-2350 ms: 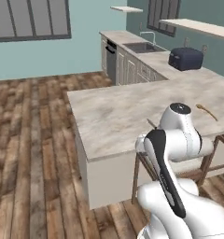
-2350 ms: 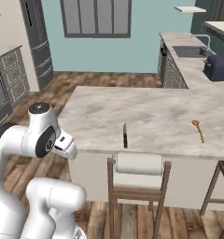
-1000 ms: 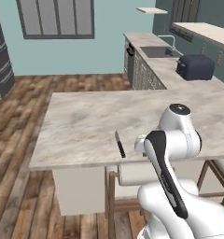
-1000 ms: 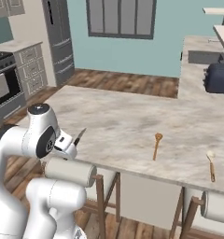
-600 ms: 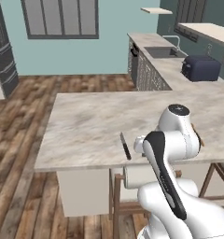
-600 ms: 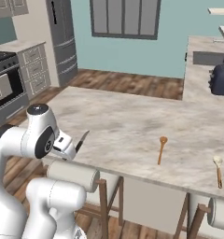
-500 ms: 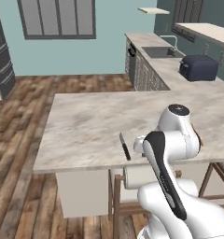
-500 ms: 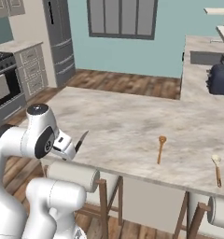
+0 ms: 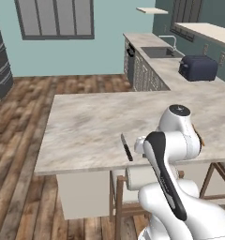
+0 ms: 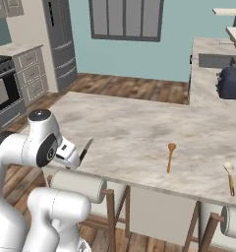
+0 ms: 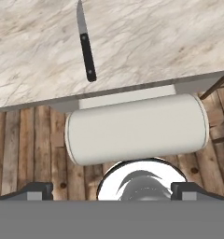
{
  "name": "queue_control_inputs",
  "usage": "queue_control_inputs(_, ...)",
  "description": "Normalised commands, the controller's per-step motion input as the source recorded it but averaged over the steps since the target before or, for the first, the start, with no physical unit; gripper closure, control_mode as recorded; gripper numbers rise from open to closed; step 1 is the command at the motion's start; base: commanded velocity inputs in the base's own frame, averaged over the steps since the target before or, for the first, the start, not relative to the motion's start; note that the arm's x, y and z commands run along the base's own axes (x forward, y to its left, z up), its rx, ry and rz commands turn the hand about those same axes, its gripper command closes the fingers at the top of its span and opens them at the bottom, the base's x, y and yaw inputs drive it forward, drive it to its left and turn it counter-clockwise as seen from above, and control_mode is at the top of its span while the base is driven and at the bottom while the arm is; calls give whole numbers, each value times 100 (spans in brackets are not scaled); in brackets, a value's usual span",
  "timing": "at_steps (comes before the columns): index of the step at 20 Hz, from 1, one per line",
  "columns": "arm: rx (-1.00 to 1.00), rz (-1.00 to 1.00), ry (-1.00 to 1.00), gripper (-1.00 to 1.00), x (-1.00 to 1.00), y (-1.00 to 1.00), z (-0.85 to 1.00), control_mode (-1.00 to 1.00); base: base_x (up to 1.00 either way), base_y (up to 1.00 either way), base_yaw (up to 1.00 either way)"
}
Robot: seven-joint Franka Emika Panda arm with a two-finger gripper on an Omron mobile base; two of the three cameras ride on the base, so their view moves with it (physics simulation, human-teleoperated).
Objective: Pick up the metallic utensils from the counter and place them in the open drawer. Make sure not to pick up any wooden utensils.
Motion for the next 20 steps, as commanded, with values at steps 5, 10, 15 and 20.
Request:
queue_control_inputs(5,0,0,0,-100,0,0,0,100,0,0,0)
queue_control_inputs(10,0,0,6,-100,63,24,0,-100,3,0,0)
queue_control_inputs(15,-3,11,30,-100,100,13,16,-100,0,0,0)
queue_control_inputs(20,-9,6,28,-100,96,0,12,-100,0,0,0)
